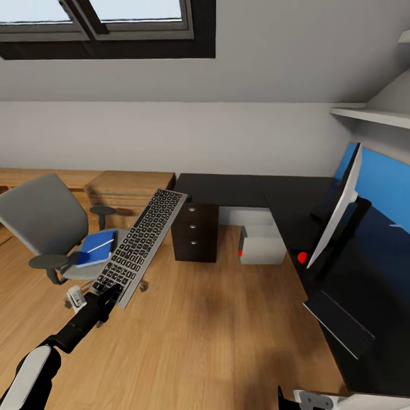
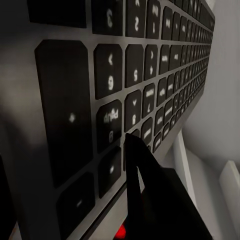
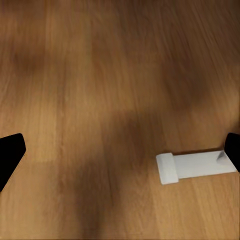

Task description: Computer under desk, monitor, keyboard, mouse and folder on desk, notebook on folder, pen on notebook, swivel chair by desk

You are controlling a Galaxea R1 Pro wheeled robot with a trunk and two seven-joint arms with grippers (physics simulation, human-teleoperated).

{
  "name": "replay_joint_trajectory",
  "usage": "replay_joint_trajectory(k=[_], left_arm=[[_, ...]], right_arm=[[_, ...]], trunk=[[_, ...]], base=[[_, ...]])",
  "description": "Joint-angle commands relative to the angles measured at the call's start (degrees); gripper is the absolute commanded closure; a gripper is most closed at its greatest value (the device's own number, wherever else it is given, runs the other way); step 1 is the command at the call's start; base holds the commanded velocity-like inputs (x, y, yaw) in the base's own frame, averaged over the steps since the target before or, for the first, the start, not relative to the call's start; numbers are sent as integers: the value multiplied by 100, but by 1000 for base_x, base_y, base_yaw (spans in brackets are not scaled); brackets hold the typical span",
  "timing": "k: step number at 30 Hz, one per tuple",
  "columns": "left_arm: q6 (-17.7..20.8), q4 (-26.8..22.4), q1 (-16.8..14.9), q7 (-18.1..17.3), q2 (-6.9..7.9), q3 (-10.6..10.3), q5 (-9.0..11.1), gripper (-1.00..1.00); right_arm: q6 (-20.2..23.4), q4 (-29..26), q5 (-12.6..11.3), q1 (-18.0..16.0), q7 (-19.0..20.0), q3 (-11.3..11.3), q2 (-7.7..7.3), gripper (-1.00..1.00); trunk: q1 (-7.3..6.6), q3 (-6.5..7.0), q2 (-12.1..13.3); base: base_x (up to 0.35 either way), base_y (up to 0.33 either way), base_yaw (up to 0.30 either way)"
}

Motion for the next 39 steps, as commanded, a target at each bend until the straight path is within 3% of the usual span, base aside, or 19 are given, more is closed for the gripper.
replay_joint_trajectory(k=[1,23,39], left_arm=[[43,1,-5,-4,-1,9,39,100],[51,1,-2,-4,-1,8,33,100],[66,1,-1,-4,6,8,23,100]], right_arm=[[-18,10,59,-6,-35,-27,-1,-100],[-17,10,59,-6,-35,-26,-1,-100],[-6,10,67,66,-25,-26,-46,-100]], trunk=[[3,-5,-4],[3,-5,-4],[3,-5,-4]], base=[[288,12,0],[253,71,0],[108,-110,0]])
